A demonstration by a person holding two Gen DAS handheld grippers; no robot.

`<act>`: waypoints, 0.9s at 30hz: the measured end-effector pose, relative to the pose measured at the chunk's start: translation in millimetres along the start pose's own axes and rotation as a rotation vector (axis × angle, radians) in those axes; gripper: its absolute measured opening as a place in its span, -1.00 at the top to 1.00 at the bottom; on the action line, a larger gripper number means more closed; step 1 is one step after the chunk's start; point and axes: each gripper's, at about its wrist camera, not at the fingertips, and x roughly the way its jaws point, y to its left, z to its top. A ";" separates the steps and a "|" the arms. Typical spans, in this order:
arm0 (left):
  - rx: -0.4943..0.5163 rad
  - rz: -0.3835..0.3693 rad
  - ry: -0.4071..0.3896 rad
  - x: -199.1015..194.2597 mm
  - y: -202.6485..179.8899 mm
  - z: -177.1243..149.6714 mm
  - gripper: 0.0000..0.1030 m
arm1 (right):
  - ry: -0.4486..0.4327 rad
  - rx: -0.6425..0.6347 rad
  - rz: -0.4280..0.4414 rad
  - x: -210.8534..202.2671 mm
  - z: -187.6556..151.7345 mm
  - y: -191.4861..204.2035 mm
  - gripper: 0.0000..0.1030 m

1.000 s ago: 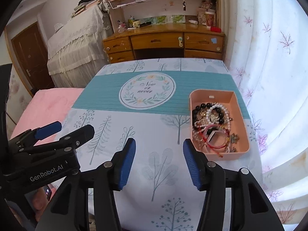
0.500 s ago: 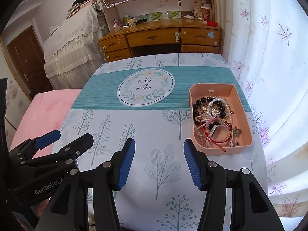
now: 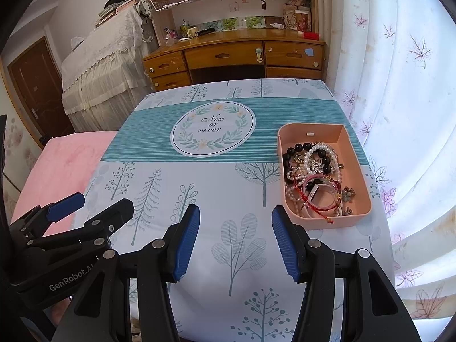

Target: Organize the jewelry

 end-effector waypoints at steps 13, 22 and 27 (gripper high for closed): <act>0.011 0.015 -0.005 -3.1 -1.0 -1.2 -0.67 | 0.001 -0.001 -0.003 -0.6 -1.1 -0.5 -0.04; 0.014 0.025 -0.002 -2.4 -0.1 -3.0 -0.67 | 0.003 0.002 -0.003 -0.6 -4.1 -2.1 -0.04; 0.015 0.029 0.000 -2.0 2.3 -4.0 -0.67 | 0.008 0.002 -0.008 0.8 -7.9 -0.8 -0.04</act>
